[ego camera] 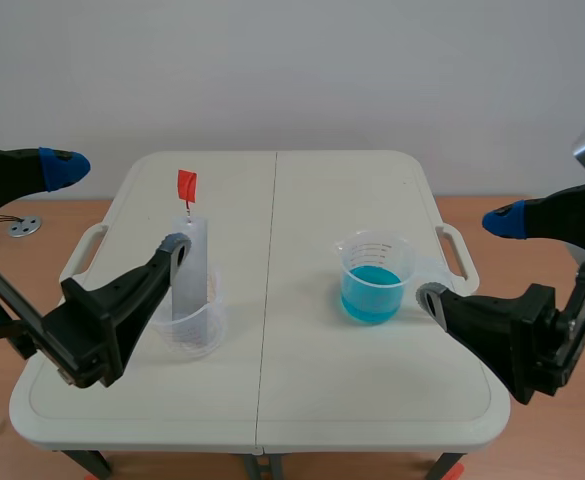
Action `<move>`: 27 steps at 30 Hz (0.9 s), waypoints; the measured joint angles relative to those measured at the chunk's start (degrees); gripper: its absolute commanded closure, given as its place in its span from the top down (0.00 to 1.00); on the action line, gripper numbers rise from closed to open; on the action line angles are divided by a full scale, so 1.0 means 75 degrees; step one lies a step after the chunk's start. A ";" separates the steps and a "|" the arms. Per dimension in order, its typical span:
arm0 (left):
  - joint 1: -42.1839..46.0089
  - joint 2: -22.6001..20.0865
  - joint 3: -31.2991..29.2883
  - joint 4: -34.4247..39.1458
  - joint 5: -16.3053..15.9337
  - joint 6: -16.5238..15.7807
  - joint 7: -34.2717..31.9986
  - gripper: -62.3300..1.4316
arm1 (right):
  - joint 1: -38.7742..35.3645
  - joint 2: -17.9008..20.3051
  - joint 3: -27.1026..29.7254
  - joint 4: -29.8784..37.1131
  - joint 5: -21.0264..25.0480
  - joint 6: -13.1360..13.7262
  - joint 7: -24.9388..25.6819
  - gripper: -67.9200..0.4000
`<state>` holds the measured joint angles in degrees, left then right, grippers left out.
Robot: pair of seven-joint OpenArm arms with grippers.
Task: Hold the metal plate by the orange handle, dip it into the blue solution, take it out and point at it, then put the plate back in the beaker on the left.
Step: 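Return to the home posture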
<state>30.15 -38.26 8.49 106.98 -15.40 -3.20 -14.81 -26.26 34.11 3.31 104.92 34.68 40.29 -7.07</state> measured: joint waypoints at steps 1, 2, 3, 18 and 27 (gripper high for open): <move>0.0000 0.0000 0.0000 0.0000 0.0000 0.0000 0.0000 1.00 | 0.0000 0.0000 0.0000 0.0000 0.0000 0.0000 0.0000 0.98; 0.0000 0.0000 0.0000 0.0000 0.0000 0.0000 0.0000 1.00 | 0.0000 0.0000 0.0000 0.0000 0.0000 0.0000 0.0000 0.98; 0.0000 0.0000 0.0000 0.0000 0.0000 0.0000 0.0000 1.00 | 0.0000 0.0000 0.0000 0.0000 0.0000 0.0000 0.0000 0.98; 0.0000 0.0000 0.0000 0.0000 0.0000 0.0000 0.0026 1.00 | 0.0000 0.0000 0.0000 0.0000 0.0003 0.0000 0.0230 0.98; 0.0000 0.0000 0.0000 0.0000 0.0000 0.0000 0.0026 1.00 | 0.0000 0.0000 0.0000 0.0000 0.0003 0.0000 0.0227 0.98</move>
<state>30.15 -38.26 8.49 106.98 -15.40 -3.20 -14.61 -26.26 34.11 3.31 104.92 34.70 40.29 -5.37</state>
